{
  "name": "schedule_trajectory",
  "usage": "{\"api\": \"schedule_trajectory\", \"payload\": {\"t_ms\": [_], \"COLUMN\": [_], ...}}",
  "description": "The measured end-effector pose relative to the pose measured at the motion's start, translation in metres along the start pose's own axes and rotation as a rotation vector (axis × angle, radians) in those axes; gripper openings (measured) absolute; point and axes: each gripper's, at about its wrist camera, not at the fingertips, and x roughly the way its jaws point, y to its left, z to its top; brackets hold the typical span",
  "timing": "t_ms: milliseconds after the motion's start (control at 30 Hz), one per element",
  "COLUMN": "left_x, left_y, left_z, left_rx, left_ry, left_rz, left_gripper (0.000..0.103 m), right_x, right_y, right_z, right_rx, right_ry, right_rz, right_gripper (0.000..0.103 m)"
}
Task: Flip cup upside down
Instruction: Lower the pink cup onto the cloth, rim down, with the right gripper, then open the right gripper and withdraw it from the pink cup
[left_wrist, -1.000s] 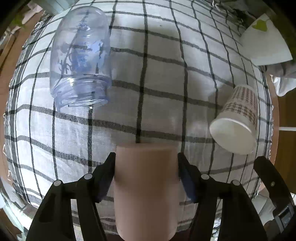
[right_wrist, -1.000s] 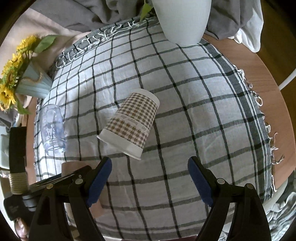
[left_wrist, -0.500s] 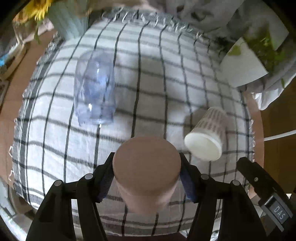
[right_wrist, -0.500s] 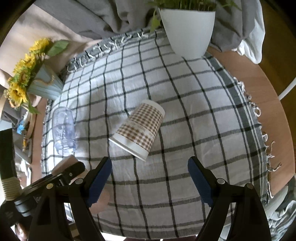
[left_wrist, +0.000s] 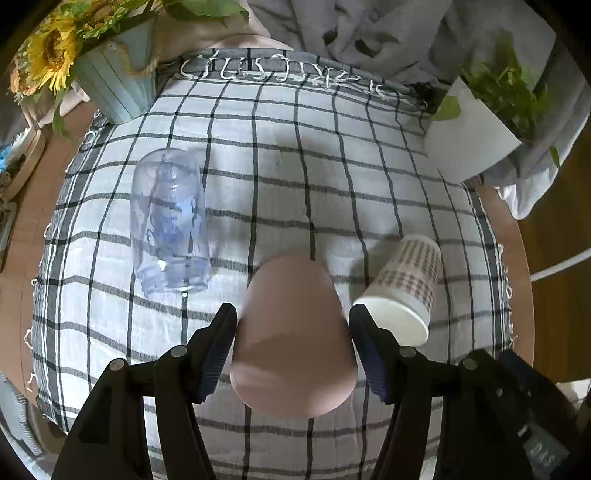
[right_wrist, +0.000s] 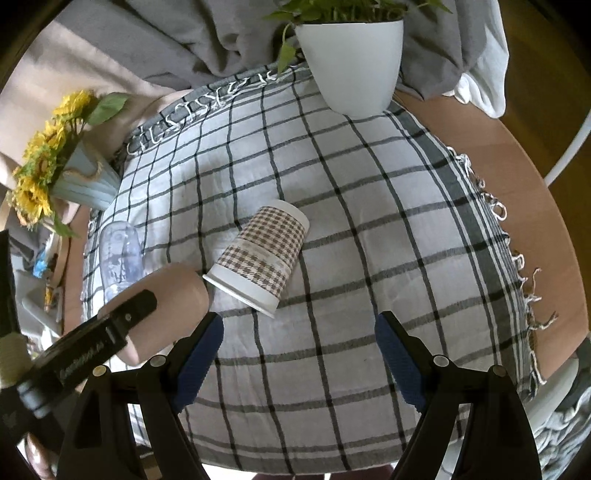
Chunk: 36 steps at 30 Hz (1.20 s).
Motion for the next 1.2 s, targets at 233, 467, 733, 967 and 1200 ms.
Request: {"api": "schedule_trajectory", "payload": {"t_ms": [233,467,733,967,1200], "left_x": [0.011,0.019,0.024,0.023,-0.014], "left_y": [-0.007,-0.011,-0.016,-0.016,-0.015], "left_z": [0.017,0.027,0.031,0.031,0.025], "left_rx": [0.002,-0.006,-0.006,-0.020,-0.030], "left_ry": [0.011,0.021,0.024,0.015,-0.149], "left_rz": [0.018,0.020,0.033,0.019,0.054], "left_gripper": [0.062,0.062,0.062,0.071,0.098], "right_x": [-0.003,-0.003,0.002,0.004,-0.005], "right_y": [-0.001,-0.006,-0.014,-0.013,-0.014], "right_z": [0.006,0.019,0.028,0.029,0.028], "right_rx": [0.010,0.030,0.037,0.026,0.030], "right_ry": [-0.024,-0.043,-0.030,-0.031,-0.066], "right_rz": [0.004,-0.012,-0.020,-0.019,-0.043], "right_gripper": [0.084,0.084,0.084,0.084,0.087]}}
